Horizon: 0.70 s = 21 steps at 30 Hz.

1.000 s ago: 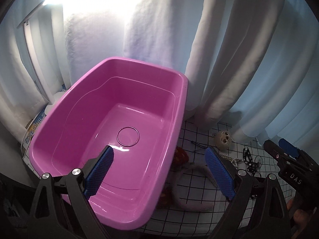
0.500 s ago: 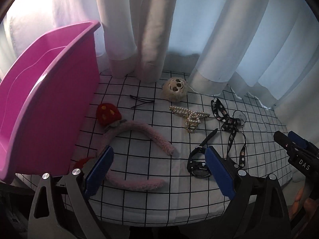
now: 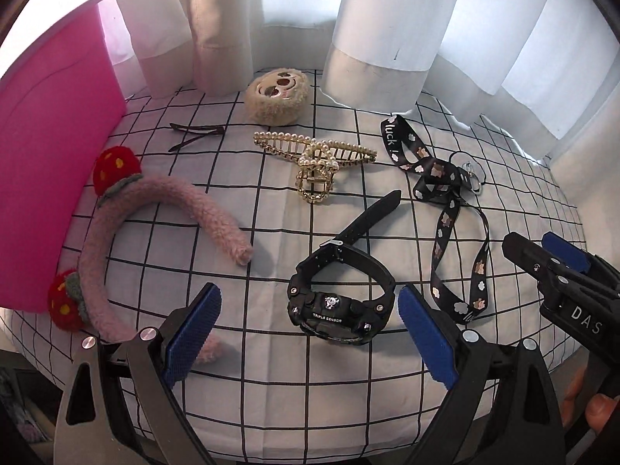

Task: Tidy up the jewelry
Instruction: 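Move left tool to the black wristwatch while right tool approaches the black 'luck' lanyard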

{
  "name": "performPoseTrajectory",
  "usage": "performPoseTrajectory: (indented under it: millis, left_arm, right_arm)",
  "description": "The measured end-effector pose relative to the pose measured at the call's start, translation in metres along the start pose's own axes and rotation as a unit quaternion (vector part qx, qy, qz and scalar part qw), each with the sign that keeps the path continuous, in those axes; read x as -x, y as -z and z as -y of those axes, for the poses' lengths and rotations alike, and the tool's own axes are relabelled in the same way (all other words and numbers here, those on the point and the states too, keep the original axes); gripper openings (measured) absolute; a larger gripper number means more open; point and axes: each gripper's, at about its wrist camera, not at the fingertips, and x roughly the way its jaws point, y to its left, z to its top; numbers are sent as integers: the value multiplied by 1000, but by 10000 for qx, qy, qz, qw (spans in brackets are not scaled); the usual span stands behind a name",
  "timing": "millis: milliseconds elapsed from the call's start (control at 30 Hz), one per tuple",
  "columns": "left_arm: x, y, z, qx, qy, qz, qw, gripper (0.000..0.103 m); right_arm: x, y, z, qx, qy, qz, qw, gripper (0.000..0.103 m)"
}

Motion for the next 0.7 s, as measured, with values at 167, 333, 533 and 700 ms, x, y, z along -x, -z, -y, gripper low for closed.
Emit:
performPoseTrajectory:
  millis: [167, 333, 533, 700]
  left_arm:
    - [-17, -8, 9, -3, -135, -104, 9999, 91]
    - [-28, -6, 12, 28, -231, -191, 9995, 91]
    - [-35, -2, 17, -11, -307, -189, 9993, 91]
    - [-41, -1, 15, 46, -353, -193, 9992, 91]
  right_arm:
    - [-14, -2, 8, -25, -54, -38, 10000, 73]
    - [-26, -4, 9, -25, -93, -79, 9999, 73]
    - [-43, -12, 6, -4, -104, -119, 9999, 73]
    - [-59, -22, 3, 22, -77, -121, 9999, 73]
